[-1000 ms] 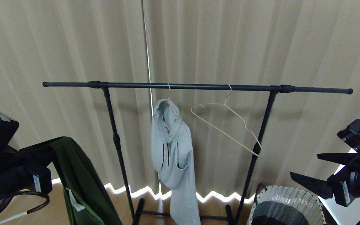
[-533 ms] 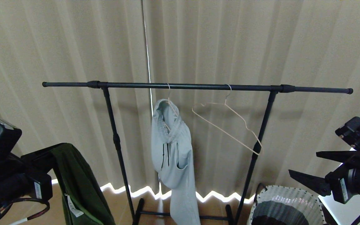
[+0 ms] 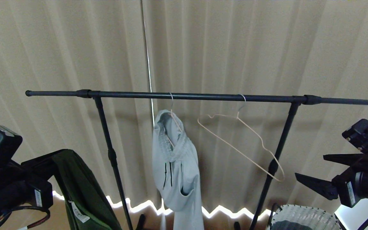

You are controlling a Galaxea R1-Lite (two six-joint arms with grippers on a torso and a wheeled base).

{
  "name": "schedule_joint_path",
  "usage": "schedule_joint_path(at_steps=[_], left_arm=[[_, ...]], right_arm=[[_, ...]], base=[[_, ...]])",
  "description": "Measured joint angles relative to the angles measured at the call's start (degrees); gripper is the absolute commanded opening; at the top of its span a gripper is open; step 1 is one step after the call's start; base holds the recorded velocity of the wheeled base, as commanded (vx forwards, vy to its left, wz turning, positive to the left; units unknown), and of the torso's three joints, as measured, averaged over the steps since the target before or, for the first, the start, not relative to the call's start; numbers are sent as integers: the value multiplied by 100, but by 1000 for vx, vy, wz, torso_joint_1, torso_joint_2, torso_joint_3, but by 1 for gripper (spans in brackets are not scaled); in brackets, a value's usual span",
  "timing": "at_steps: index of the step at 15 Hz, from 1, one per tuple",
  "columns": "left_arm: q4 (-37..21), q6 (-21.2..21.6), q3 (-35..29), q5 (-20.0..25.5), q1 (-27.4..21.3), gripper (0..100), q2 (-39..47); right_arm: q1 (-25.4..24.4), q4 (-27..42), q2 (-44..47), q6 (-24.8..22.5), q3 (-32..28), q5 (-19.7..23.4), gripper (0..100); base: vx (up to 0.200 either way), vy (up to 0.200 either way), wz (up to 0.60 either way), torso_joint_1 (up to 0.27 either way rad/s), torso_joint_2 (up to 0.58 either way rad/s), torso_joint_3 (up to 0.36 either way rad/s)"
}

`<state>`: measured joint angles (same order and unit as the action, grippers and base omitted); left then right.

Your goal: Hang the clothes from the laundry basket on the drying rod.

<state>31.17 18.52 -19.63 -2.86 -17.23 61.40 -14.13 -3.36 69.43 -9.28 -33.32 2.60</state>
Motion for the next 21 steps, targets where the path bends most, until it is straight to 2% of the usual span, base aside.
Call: schedule_joint_path(at_steps=[2, 8, 17, 21], left_arm=[[2, 1, 50, 7, 0, 0, -5], [5, -40, 397, 18, -9, 0, -104], [-24, -73, 731, 16, 2, 0, -521], [-27, -76, 778, 16, 0, 0, -641]], right_arm=[[0, -82, 45, -2, -4, -4, 100], [0, -670, 636, -22, -55, -2, 100], [-96, -791, 2431, 9, -1078, 96, 100], [-105, -812, 3018, 28, -1365, 536, 100]], base=[[200, 0, 0, 2, 0, 7], [0, 0, 0, 0, 0, 0], [0, 0, 0, 0, 0, 0], [0, 0, 0, 0, 0, 0]])
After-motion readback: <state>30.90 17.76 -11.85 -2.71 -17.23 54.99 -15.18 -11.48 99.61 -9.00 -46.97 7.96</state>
